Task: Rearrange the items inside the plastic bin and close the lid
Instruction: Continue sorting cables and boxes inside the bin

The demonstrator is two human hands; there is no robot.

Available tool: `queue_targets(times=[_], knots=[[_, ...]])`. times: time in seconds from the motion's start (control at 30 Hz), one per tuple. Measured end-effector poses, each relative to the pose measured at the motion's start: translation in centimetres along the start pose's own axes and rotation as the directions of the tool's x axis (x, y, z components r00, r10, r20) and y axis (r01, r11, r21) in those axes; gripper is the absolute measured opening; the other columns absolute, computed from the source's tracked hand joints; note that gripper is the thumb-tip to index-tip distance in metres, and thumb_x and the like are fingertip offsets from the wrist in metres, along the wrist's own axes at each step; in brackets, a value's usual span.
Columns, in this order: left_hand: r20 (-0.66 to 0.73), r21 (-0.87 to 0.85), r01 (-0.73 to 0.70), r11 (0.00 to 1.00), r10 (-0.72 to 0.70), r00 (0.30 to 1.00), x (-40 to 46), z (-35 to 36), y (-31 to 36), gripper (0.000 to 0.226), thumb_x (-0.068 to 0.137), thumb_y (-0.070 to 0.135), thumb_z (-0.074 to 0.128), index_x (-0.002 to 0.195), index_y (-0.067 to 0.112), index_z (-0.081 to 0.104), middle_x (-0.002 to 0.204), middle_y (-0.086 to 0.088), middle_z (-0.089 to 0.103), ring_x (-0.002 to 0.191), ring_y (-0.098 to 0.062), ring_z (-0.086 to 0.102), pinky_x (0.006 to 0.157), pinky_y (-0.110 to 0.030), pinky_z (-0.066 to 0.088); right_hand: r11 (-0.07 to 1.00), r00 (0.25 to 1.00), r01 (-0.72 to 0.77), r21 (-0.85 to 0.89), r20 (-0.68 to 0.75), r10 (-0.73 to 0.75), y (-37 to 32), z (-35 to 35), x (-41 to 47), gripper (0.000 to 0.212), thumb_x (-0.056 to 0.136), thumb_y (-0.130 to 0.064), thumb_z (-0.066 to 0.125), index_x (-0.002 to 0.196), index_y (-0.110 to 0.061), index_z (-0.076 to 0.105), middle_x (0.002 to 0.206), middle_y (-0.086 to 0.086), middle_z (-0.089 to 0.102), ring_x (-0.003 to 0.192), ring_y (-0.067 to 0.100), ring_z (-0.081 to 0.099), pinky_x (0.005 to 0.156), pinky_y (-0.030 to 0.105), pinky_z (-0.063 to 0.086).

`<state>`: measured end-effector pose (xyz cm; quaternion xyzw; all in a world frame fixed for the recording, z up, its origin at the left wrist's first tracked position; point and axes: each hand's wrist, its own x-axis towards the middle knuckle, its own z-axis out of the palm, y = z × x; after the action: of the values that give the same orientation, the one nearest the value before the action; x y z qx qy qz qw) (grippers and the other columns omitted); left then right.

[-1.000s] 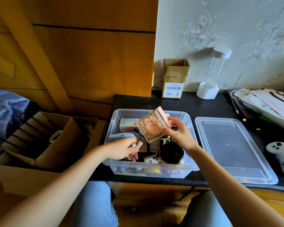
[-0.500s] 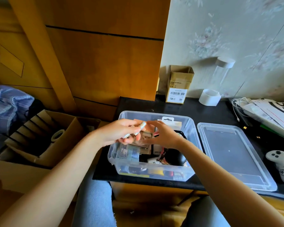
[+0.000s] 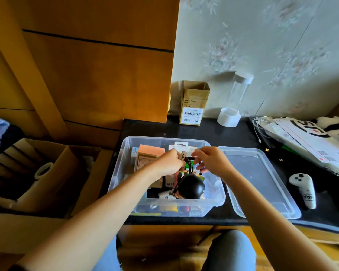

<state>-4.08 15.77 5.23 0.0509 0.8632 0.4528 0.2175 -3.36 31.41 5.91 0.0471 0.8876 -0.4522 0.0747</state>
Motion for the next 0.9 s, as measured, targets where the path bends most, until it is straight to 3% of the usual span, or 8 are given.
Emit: queue_targets(times=[0.1, 0.2, 0.3, 0.47, 0.6, 0.7, 0.8, 0.9], knots=[[0.018, 0.097, 0.057, 0.994, -0.059, 0.998, 0.4, 0.9, -0.2, 0.005, 0.091, 0.016, 0.05, 0.092, 0.015, 0.045, 0.075, -0.007, 0.054, 0.055, -0.016, 0.044, 0.05, -0.026, 0.034, 0.932, 0.994, -0.102, -0.347, -0.011, 0.105, 1.0, -1.0, -0.1, 0.029, 0.095, -0.021, 0.043, 0.086, -0.004, 0.065, 0.085, 0.016, 0.07, 0.065, 0.024, 0.063, 0.069, 0.033, 0.056], [0.067, 0.172, 0.052, 0.984, -0.064, 0.996, 0.3, 1.6, -0.9, 0.021, 0.09, 0.035, 0.057, 0.083, 0.019, 0.045, 0.062, -0.001, 0.047, 0.048, -0.014, 0.037, 0.047, -0.026, 0.028, 0.907, 0.969, -0.18, -0.382, 0.088, 0.23, 1.0, 0.1, -0.3, 0.034, 0.097, -0.022, 0.041, 0.106, 0.004, 0.061, 0.099, 0.021, 0.066, 0.073, 0.024, 0.061, 0.069, 0.032, 0.054], [0.034, 0.213, -0.009, 0.977, 0.001, 0.999, 0.3, 2.0, -1.6, 0.042, 0.085, 0.05, 0.06, 0.065, 0.02, 0.04, 0.058, 0.0, 0.037, 0.053, -0.017, 0.032, 0.055, -0.031, 0.025, 0.92, 0.934, -0.245, -0.305, 0.178, 0.308, 0.0, 1.6, -0.1, 0.04, 0.097, -0.028, 0.043, 0.12, 0.002, 0.054, 0.121, 0.021, 0.058, 0.095, 0.029, 0.059, 0.079, 0.034, 0.048], [-0.045, 0.193, -0.011, 0.981, 0.02, 0.999, 0.0, 1.2, -2.5, 0.046, 0.081, 0.049, 0.066, 0.061, 0.02, 0.037, 0.059, 0.001, 0.03, 0.057, -0.017, 0.031, 0.056, -0.031, 0.022, 0.844, 0.809, -0.533, -0.058, 0.256, 0.529, 0.5, 2.9, 0.2, 0.043, 0.095, -0.039, 0.045, 0.123, -0.007, 0.048, 0.118, 0.014, 0.055, 0.101, 0.028, 0.054, 0.094, 0.042, 0.048], [-0.121, 0.153, -0.032, 0.988, 0.051, 0.991, -0.3, 0.4, -2.9, 0.039, 0.085, 0.046, 0.062, 0.067, 0.019, 0.04, 0.062, 0.0, 0.039, 0.059, -0.017, 0.039, 0.059, -0.03, 0.029, 0.828, 0.816, -0.548, 0.115, 0.291, 0.5, 1.2, 2.9, -0.2, 0.041, 0.095, -0.041, 0.046, 0.119, -0.008, 0.048, 0.131, 0.011, 0.051, 0.092, 0.023, 0.057, 0.088, 0.035, 0.05], [-0.157, 0.07, -0.072, 0.995, 0.082, 0.984, -0.5, -0.7, -2.4, 0.021, 0.092, 0.038, 0.054, 0.088, 0.018, 0.053, 0.072, -0.001, 0.054, 0.064, -0.016, 0.049, 0.061, -0.03, 0.036, 0.817, 0.829, -0.533, 0.218, 0.327, 0.454, 0.6, 3.3, -0.4, 0.046, 0.097, -0.036, 0.047, 0.132, -0.007, 0.043, 0.139, 0.012, 0.044, 0.088, 0.024, 0.062, 0.073, 0.03, 0.056], [-0.205, 0.125, -0.155, 0.98, 0.178, 0.962, -0.8, -1.3, -1.1, 0.012, 0.097, 0.029, 0.048, 0.099, 0.018, 0.053, 0.076, 0.004, 0.056, 0.061, -0.008, 0.049, 0.052, -0.022, 0.035, 0.712, 0.811, -0.563, 0.42, 0.448, 0.377, -1.1, 4.2, -0.6, 0.037, 0.099, -0.022, 0.044, 0.123, 0.006, 0.052, 0.111, 0.018, 0.062, 0.08, 0.026, 0.065, 0.07, 0.031, 0.058], [-0.176, 0.163, -0.149, 0.975, 0.178, 0.968, -0.8, -0.9, -0.1, 0.019, 0.099, 0.022, 0.044, 0.114, 0.014, 0.052, 0.096, -0.006, 0.062, 0.065, -0.007, 0.049, 0.051, -0.021, 0.032, 0.769, 0.835, -0.501, 0.397, 0.457, 0.308, -2.0, 4.3, -0.7, 0.032, 0.098, -0.009, 0.035, 0.096, 0.004, 0.064, 0.079, 0.014, 0.07, 0.074, 0.023, 0.067, 0.077, 0.033, 0.058]])
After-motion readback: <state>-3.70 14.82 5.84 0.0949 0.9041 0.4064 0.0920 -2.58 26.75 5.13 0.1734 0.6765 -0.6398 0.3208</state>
